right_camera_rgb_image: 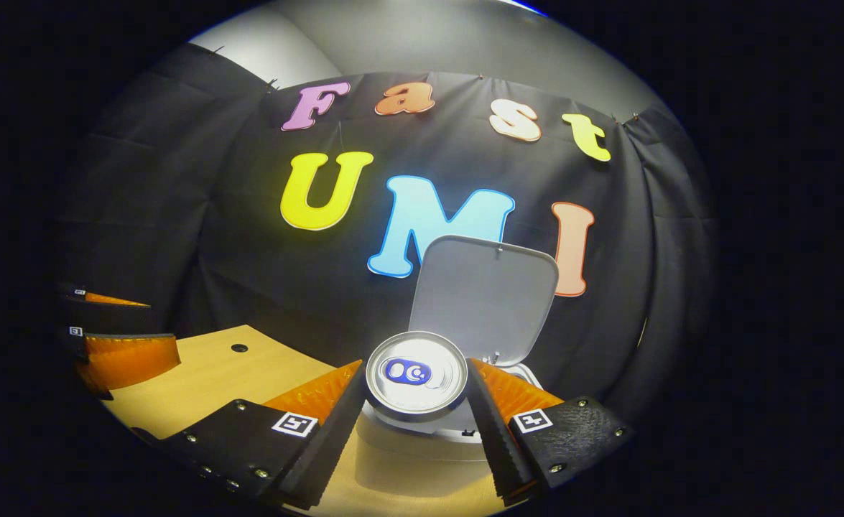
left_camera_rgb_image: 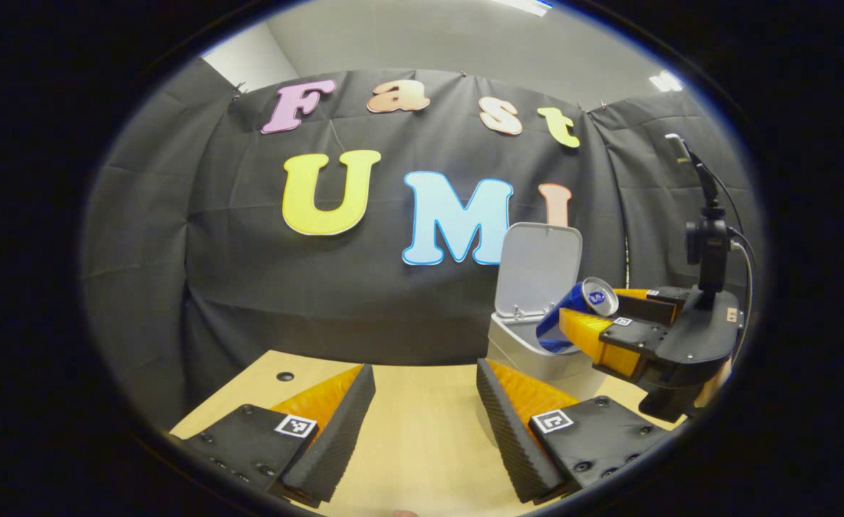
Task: Press the lid of the desktop garbage bin to open it, pick up the crumpled paper on the desktop and throw it into the bin, then pick up the pop can on the desktop and drop it into the bin, and finally close the garbage bin lid.
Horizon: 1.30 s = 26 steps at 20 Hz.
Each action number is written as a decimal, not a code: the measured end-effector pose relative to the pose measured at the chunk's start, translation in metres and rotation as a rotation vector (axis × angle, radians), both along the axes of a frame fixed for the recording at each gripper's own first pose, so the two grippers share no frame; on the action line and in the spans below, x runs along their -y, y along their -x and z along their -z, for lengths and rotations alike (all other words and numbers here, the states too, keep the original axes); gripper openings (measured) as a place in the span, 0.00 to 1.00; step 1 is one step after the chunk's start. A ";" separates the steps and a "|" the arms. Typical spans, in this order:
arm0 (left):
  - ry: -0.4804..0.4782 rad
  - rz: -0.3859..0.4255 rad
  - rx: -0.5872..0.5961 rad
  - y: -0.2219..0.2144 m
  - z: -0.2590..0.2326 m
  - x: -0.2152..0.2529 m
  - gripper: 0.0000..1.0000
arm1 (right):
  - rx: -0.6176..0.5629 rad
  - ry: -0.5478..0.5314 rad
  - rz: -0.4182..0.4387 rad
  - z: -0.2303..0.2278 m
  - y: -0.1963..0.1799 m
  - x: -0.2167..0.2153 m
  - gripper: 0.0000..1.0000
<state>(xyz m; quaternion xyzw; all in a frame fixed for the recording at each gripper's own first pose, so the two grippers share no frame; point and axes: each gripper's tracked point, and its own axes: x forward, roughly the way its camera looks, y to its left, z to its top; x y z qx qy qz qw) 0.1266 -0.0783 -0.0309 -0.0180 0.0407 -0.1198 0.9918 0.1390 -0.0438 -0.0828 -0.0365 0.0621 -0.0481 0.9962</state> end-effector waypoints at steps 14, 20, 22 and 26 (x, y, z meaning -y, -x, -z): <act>0.024 -0.015 0.001 0.006 -0.002 0.003 0.93 | -0.065 -0.053 0.033 0.016 -0.004 0.012 0.87; 0.018 -0.001 0.003 0.008 -0.002 0.003 0.96 | -0.053 -0.049 0.060 0.001 -0.007 0.020 0.87; 0.015 0.017 0.004 0.008 -0.002 0.002 0.96 | -0.046 -0.045 0.079 -0.009 -0.010 0.024 0.87; 0.001 0.054 0.004 0.001 0.002 -0.003 0.93 | -0.025 -0.017 0.127 -0.035 -0.017 0.038 0.87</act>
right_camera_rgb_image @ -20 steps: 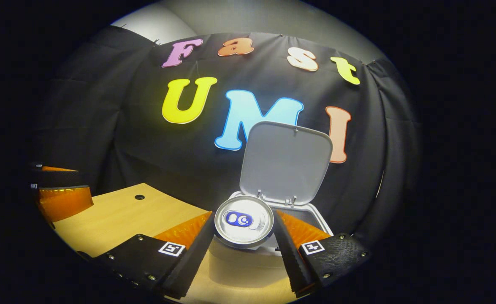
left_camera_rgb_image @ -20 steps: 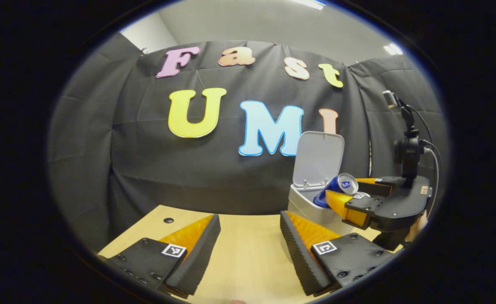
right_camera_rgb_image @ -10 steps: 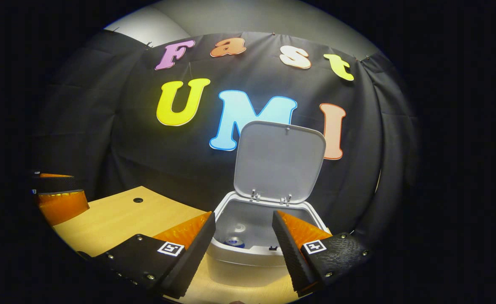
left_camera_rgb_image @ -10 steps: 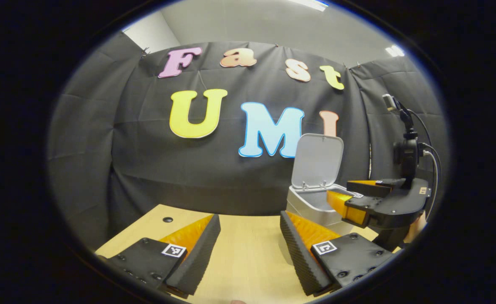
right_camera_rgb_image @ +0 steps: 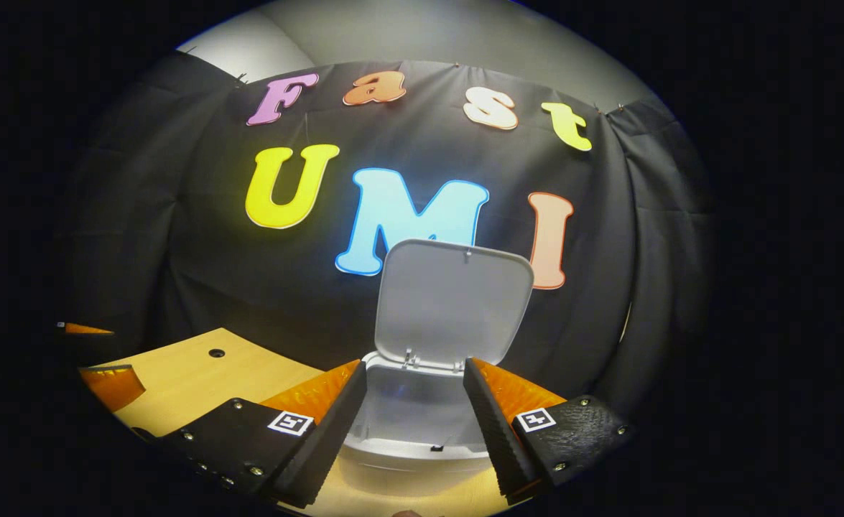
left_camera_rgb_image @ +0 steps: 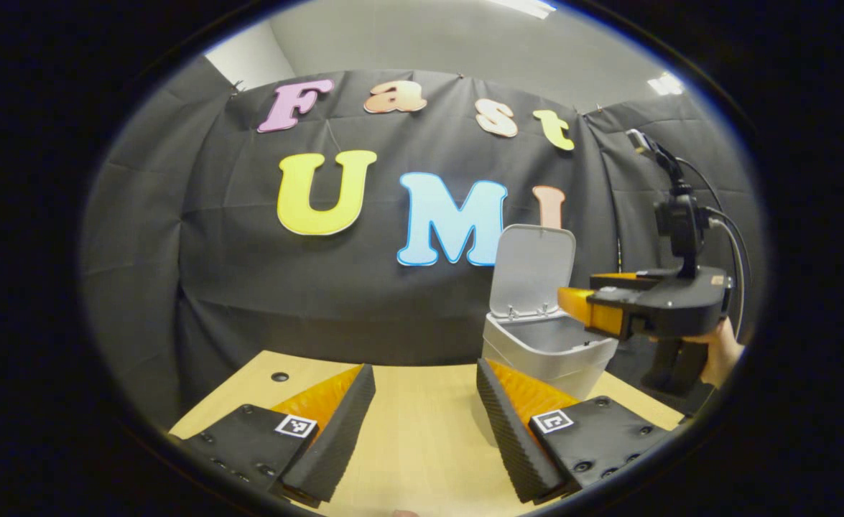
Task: Press the lid of the desktop garbage bin to open it, pick up the crumpled paper on the desktop and throw it into the bin, then pick up the pop can on the desktop and drop it into the bin, and finally close the garbage bin lid.
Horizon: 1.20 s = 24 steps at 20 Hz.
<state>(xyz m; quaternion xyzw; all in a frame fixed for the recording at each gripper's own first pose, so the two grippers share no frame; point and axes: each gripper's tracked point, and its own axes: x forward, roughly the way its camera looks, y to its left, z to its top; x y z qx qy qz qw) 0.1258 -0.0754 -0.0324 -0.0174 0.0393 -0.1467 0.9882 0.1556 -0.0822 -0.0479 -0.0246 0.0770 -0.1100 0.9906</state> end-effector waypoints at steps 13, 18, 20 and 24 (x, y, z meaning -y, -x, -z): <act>-0.001 0.094 0.004 -0.014 -0.008 -0.006 0.96 | 0.088 -0.044 0.090 -0.085 -0.064 0.042 0.87; -0.005 0.068 -0.013 -0.020 -0.008 -0.014 0.93 | 0.127 -0.005 0.117 -0.102 -0.091 0.056 0.87; -0.001 0.068 -0.017 -0.023 -0.010 -0.015 0.93 | 0.130 -0.002 0.128 -0.104 -0.101 0.063 0.87; 0.021 0.057 -0.017 -0.026 -0.010 -0.017 0.91 | 0.144 -0.043 0.150 -0.106 -0.126 0.080 0.87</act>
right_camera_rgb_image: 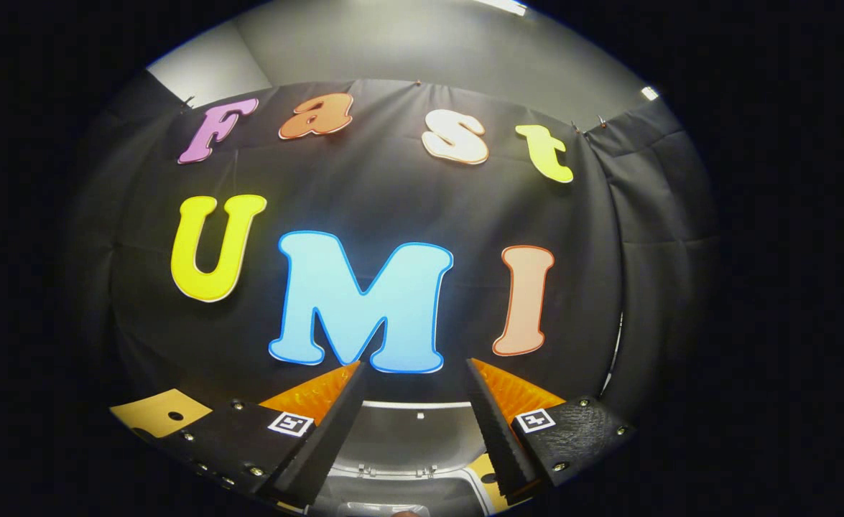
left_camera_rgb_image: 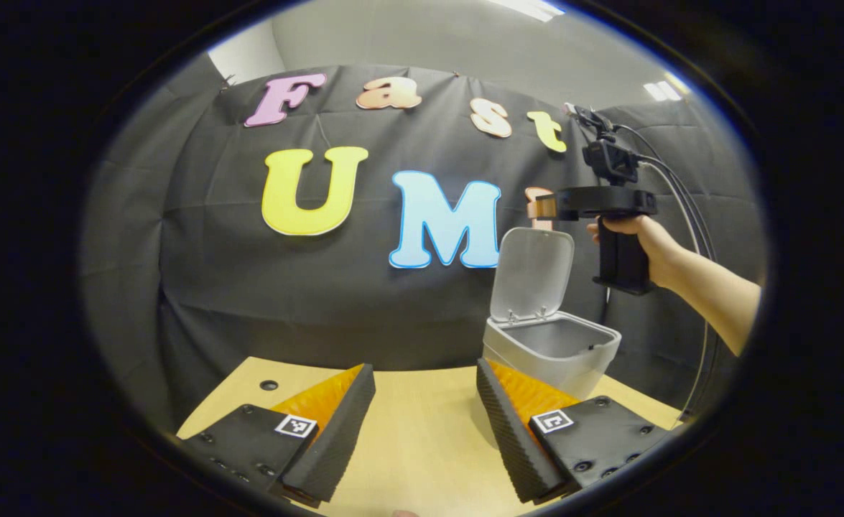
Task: Press the lid of the desktop garbage bin to open it, pick up the crumpled paper on the desktop and throw it into the bin, then pick up the pop can on the desktop and drop it into the bin, and finally close the garbage bin lid.
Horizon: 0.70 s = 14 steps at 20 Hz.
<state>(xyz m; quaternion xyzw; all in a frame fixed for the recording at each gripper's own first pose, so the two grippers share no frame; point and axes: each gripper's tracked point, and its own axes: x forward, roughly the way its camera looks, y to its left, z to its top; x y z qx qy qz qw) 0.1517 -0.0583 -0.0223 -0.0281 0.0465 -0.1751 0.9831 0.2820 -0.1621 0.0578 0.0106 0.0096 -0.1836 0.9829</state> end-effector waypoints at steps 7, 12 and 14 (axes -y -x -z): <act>0.003 -0.024 -0.012 -0.006 0.006 -0.007 0.93 | -0.059 -0.004 0.000 0.021 -0.009 0.004 0.87; 0.027 -0.016 0.000 -0.002 0.004 -0.004 0.91 | -0.076 -0.026 -0.008 0.025 -0.001 0.000 0.88; 0.031 -0.020 0.005 0.003 0.002 -0.003 0.93 | -0.075 -0.038 -0.012 0.027 0.008 -0.001 0.88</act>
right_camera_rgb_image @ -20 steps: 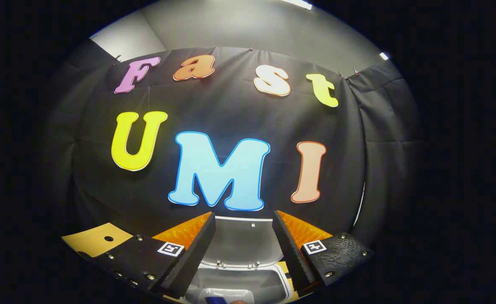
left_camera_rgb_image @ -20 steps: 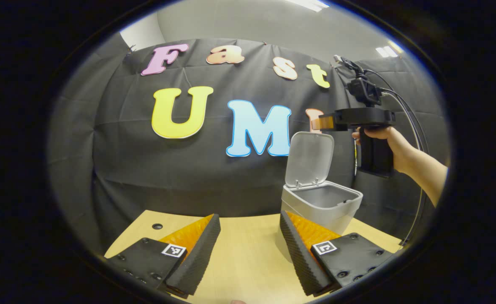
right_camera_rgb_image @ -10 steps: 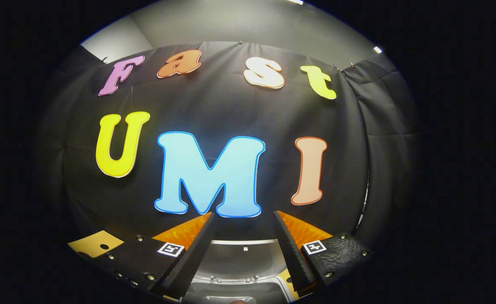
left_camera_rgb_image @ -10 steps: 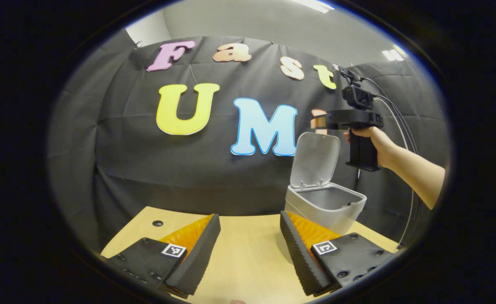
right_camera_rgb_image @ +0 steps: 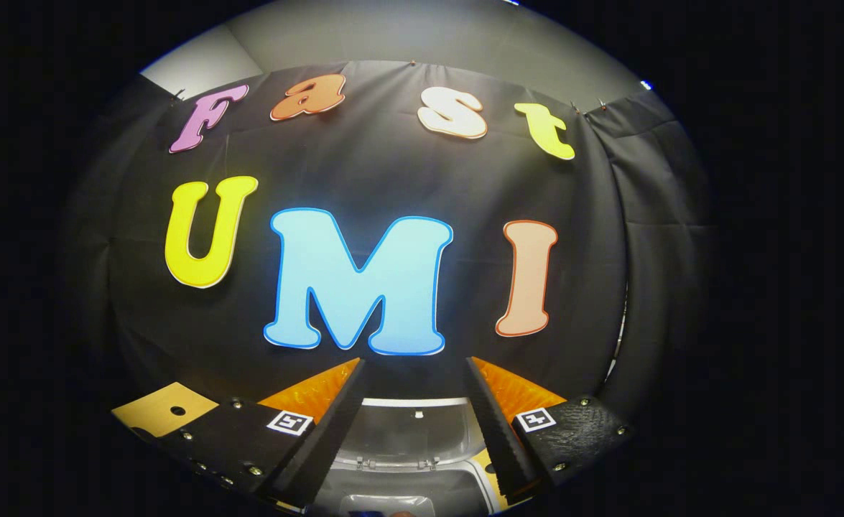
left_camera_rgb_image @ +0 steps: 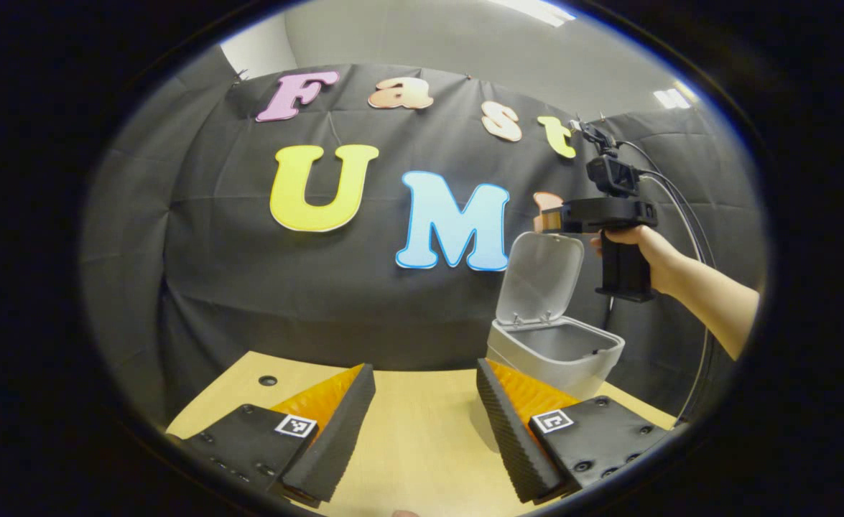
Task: Press the lid of the desktop garbage bin to open it, pick up the crumpled paper on the desktop and throw it into the bin, then pick up the pop can on the desktop and drop it into the bin, and finally close the garbage bin lid.
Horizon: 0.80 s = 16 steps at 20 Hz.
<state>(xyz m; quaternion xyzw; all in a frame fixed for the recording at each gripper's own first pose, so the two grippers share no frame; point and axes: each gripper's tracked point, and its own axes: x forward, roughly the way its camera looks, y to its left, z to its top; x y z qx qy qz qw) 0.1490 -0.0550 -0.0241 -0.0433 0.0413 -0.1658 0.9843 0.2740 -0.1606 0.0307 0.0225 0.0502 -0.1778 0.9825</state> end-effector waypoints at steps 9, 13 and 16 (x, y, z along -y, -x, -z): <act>0.005 -0.120 0.029 0.038 -0.014 0.001 0.95 | 0.025 -0.103 -0.063 0.027 0.058 -0.020 0.88; -0.010 -0.148 0.028 0.048 -0.017 0.010 0.93 | -0.003 -0.126 -0.093 0.046 0.081 -0.029 0.88; -0.024 -0.151 0.034 0.052 -0.018 0.020 0.95 | -0.031 -0.136 -0.101 0.068 0.092 -0.032 0.88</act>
